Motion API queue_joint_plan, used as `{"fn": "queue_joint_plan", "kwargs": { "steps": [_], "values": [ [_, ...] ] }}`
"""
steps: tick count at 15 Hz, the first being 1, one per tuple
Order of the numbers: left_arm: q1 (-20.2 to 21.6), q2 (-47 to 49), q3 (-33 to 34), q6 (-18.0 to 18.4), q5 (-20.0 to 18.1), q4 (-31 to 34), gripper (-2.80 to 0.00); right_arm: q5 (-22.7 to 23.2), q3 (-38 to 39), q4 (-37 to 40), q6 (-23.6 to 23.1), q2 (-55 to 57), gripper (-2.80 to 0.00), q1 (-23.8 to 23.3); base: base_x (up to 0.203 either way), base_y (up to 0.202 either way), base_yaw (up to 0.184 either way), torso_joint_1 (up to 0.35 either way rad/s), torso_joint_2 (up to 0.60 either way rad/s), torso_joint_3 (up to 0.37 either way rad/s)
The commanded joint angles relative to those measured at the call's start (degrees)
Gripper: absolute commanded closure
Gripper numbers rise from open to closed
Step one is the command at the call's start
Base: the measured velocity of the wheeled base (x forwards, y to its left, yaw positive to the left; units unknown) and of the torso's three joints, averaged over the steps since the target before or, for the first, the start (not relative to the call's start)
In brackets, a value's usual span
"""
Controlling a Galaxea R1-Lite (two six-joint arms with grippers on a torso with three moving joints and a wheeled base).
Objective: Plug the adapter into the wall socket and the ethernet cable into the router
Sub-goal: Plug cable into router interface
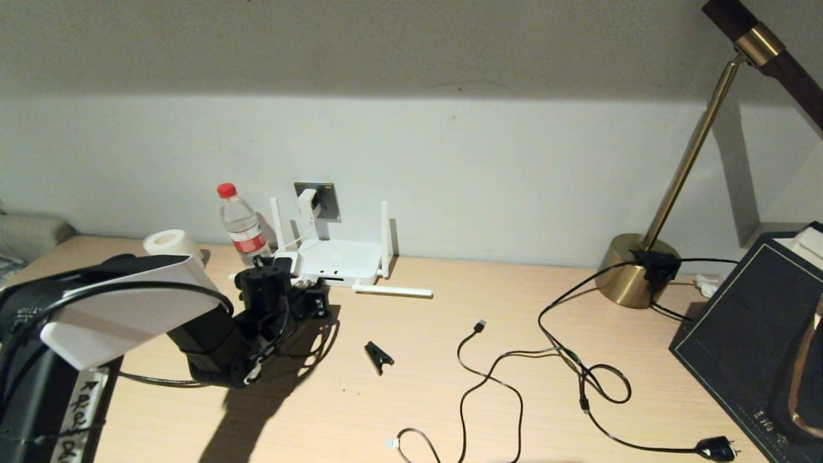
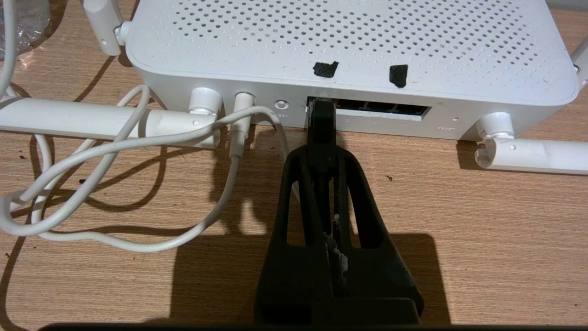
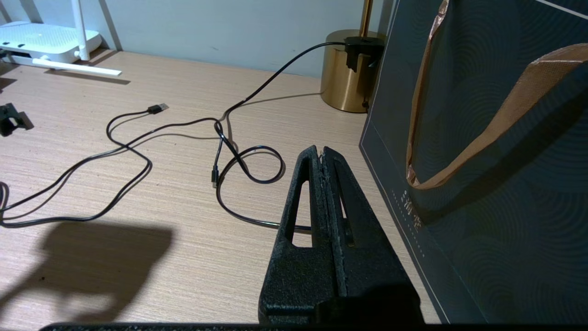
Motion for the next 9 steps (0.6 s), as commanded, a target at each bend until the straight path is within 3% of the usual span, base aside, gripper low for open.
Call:
{"fn": "queue_joint_plan", "kwargs": {
  "steps": [1,9],
  "values": [
    [0.01,0.52,-0.72,0.03,0.07,-0.3,0.0,0.05,2.02,-0.06,-0.04,0.09,0.0,0.02,0.0,0.0,0.0,0.0,0.0,0.0],
    [-0.08,1.66,-1.54,0.03,-0.01,-0.21,0.0,0.05,2.02,-0.06,-0.04,0.09,0.0,0.02,0.0,0.0,0.0,0.0,0.0,0.0]
  ]
}}
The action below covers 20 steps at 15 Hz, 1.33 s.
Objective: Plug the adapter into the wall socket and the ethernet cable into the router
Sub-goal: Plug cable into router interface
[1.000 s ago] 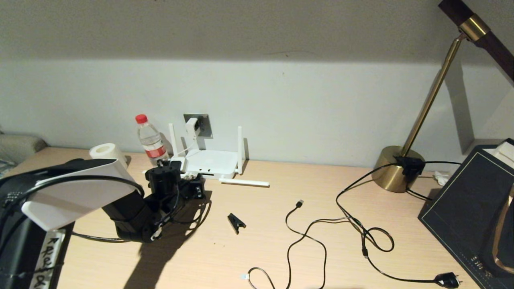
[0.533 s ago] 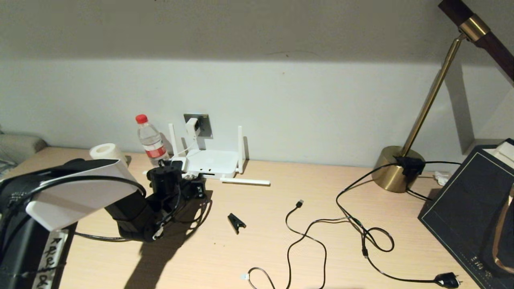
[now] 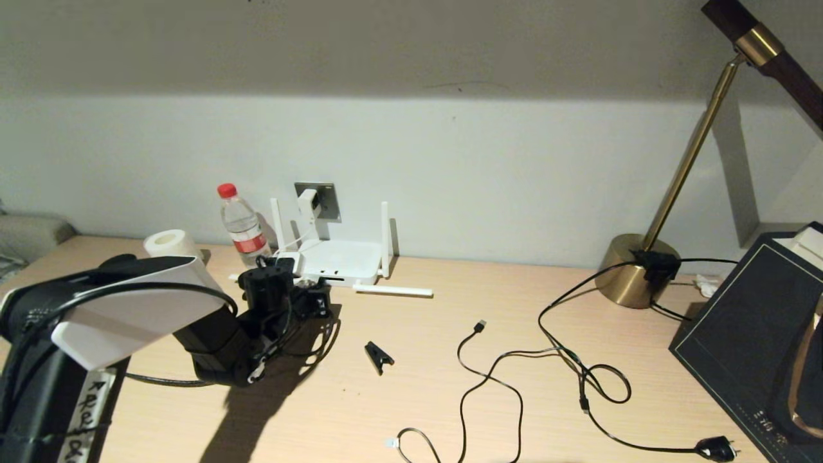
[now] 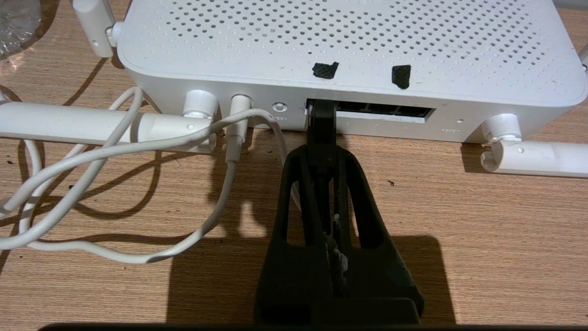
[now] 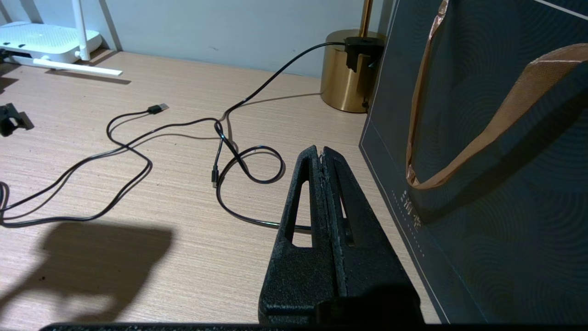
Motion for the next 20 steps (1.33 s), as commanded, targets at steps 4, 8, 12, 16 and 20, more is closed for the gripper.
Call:
{"fn": "queue_joint_plan", "kwargs": {
  "steps": [4,8,12,16,20],
  "values": [
    [-0.02,0.39,-0.11,-0.11,0.04,-0.36,0.0,0.03,2.02,-0.06,-0.03,0.09,0.0,0.02,0.0,0.0,0.0,0.0,0.0,0.0],
    [-0.02,1.23,-1.78,-0.1,0.05,-0.3,0.0,0.03,2.02,-0.06,-0.03,0.09,0.0,0.02,0.0,0.0,0.0,0.0,0.0,0.0],
    [-0.02,1.56,-2.57,-0.02,0.13,-0.21,0.0,0.03,2.02,-0.06,-0.03,0.09,0.0,0.02,0.0,0.0,0.0,0.0,0.0,0.0],
    [-0.1,1.45,-2.57,-0.11,0.13,-0.21,0.0,0.03,2.02,-0.06,-0.03,0.09,0.0,0.02,0.0,0.0,0.0,0.0,0.0,0.0],
    [-0.1,1.45,-2.57,-0.03,0.13,-0.21,0.0,0.03,2.02,-0.06,-0.03,0.09,0.0,0.02,0.0,0.0,0.0,0.0,0.0,0.0]
  ]
}}
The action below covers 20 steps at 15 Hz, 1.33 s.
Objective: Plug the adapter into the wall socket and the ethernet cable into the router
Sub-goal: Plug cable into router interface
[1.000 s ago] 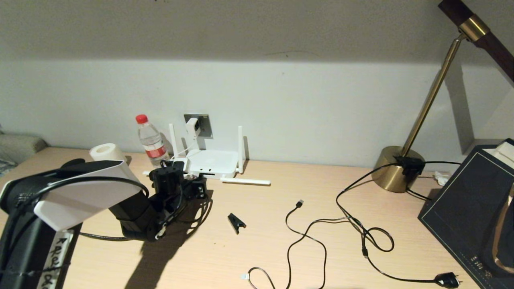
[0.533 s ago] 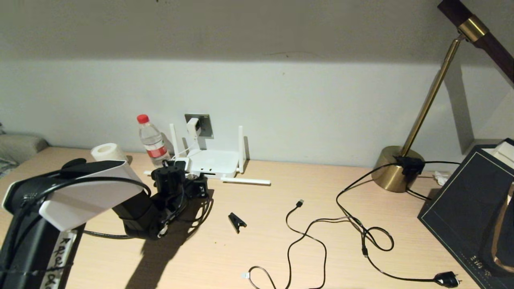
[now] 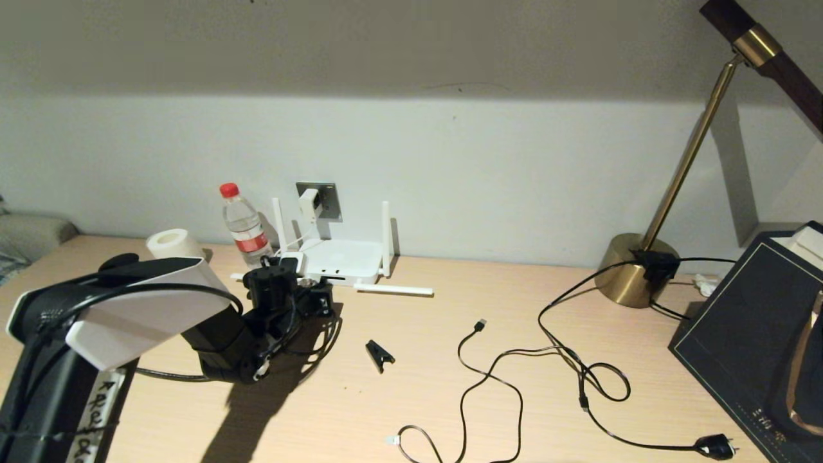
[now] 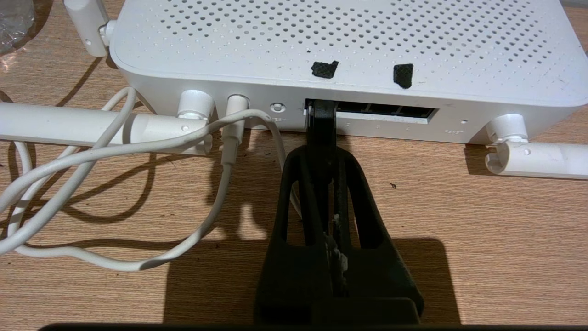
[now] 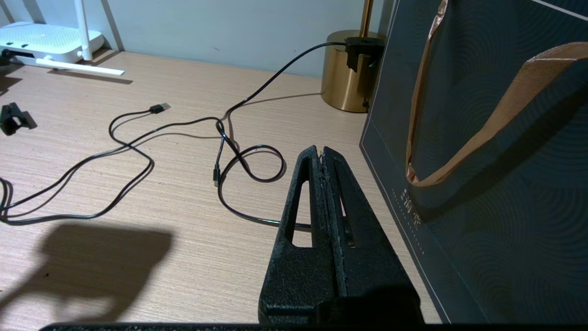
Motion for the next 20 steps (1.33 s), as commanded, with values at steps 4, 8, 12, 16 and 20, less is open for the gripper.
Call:
{"fn": "queue_joint_plan", "kwargs": {
  "steps": [4,8,12,16,20],
  "values": [
    [-0.02,-0.5,-0.01,0.0,0.05,-0.26,0.0,0.03,2.02,-0.05,-0.05,0.09,0.0,0.02,0.0,0.0,0.0,0.0,0.0,0.0],
    [-0.11,-0.77,-0.01,0.0,0.05,-0.24,0.0,0.03,2.02,-0.05,-0.05,0.09,0.0,0.02,0.0,0.0,0.0,0.0,0.0,0.0],
    [-0.19,-0.94,-0.01,0.0,0.14,-0.17,0.0,0.03,2.02,-0.05,-0.05,0.09,0.0,0.02,0.0,0.0,0.0,0.0,0.0,0.0],
    [-0.19,-1.31,0.34,0.0,0.22,-0.17,0.0,0.03,2.02,-0.05,-0.05,0.09,0.0,0.02,0.0,0.0,0.0,0.0,0.0,0.0],
    [-0.11,-1.65,0.61,0.0,0.31,-0.17,0.0,0.03,2.02,-0.05,-0.05,0.09,0.0,0.02,0.0,0.0,0.0,0.0,0.0,0.0]
  ]
}}
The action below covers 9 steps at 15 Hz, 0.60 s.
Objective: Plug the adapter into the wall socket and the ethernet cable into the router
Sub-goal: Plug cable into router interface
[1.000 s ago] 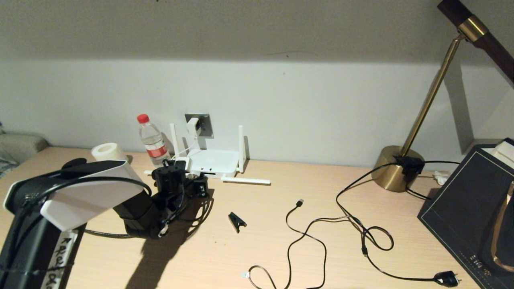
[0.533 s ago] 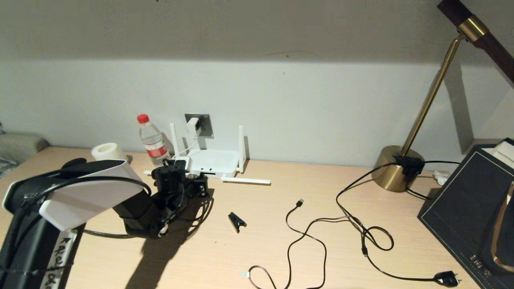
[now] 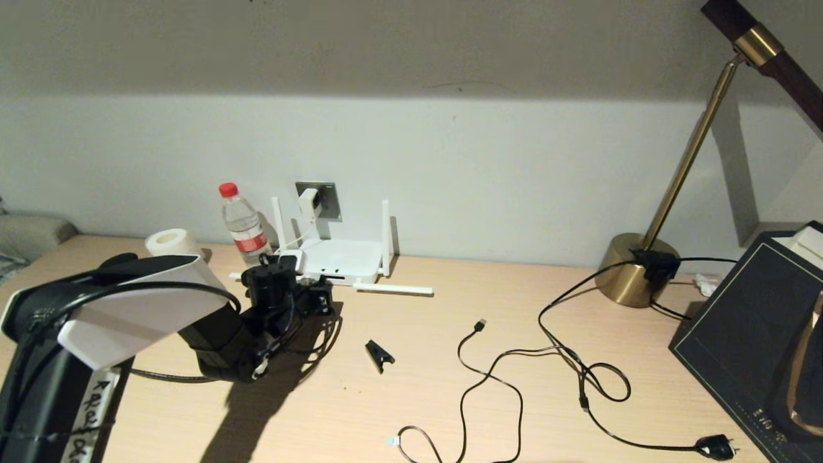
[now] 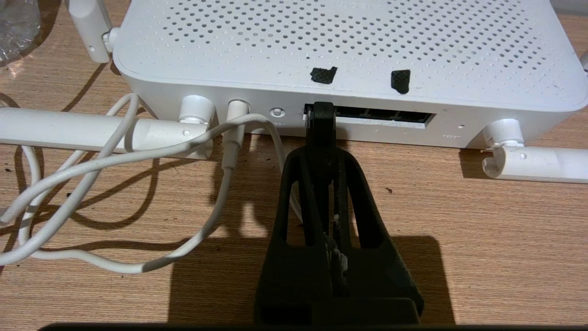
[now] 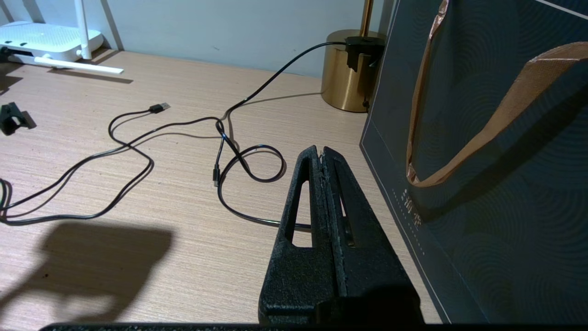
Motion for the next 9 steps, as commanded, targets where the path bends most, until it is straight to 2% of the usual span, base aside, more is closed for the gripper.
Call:
{"fn": "queue_joint_plan", "kwargs": {
  "steps": [1,9],
  "values": [
    [0.08,-0.21,0.04,-0.05,0.09,-0.34,0.0,0.03,2.02,-0.05,-0.07,0.09,0.0,0.02,0.0,0.0,0.0,0.0,0.0,0.0],
    [0.34,1.02,-0.84,-0.05,0.0,-0.16,0.0,0.03,2.02,-0.05,-0.07,0.09,0.0,0.02,0.0,0.0,0.0,0.0,0.0,0.0]
  ]
}}
